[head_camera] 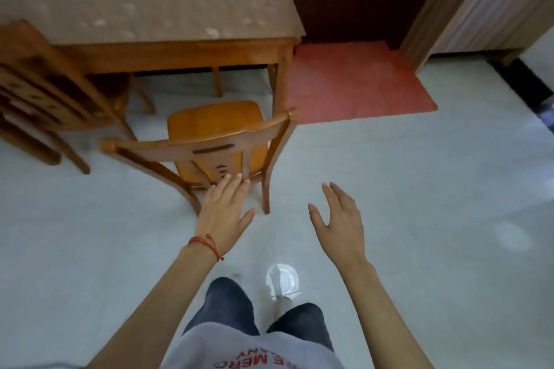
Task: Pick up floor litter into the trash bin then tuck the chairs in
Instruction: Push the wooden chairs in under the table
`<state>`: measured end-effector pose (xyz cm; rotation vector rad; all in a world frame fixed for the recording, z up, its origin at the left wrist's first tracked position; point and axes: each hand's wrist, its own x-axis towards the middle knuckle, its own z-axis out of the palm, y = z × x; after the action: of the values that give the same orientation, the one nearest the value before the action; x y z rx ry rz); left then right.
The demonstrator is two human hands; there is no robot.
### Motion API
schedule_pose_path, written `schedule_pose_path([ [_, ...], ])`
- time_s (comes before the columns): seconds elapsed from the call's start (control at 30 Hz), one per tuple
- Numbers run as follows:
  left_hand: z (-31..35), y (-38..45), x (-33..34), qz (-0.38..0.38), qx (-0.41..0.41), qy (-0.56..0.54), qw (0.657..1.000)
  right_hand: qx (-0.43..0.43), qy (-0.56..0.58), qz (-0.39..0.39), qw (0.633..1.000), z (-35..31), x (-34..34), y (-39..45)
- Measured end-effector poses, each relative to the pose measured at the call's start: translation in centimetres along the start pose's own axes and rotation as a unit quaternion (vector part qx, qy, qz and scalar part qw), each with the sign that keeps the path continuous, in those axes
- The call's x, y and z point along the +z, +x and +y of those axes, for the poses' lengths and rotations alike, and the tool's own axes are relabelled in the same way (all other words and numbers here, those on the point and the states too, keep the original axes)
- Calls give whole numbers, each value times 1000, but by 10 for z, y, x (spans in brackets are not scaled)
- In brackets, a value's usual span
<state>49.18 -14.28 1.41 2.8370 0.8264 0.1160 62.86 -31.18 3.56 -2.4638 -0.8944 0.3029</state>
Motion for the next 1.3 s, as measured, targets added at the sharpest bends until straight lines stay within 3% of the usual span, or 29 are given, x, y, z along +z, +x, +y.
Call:
schedule_pose_path([
  [0.3,-56,-44,-26,35,-176,-35,983,-115,2,-78,990,-63,33,29],
  [0.5,-74,-26,-32,75,-231,-154,958,-52,115,-90,988,-97,45,49],
  [0.6,-80,-9,-33,99,-278,-275,915,15,220,-85,972,-111,46,61],
  [0.77,-83,21,-42,130,-375,-459,795,149,403,-71,900,-126,46,87],
  [0.87,-89,36,-39,147,-401,-504,751,191,429,-67,880,-126,53,103],
  [1.03,-97,59,-33,180,-459,-528,692,205,421,-84,880,-131,60,128],
  [1.13,-100,68,-29,198,-483,-510,683,219,418,-96,876,-134,68,143],
  [1.3,-104,75,-24,215,-495,-456,708,200,379,-88,899,-127,82,156],
])
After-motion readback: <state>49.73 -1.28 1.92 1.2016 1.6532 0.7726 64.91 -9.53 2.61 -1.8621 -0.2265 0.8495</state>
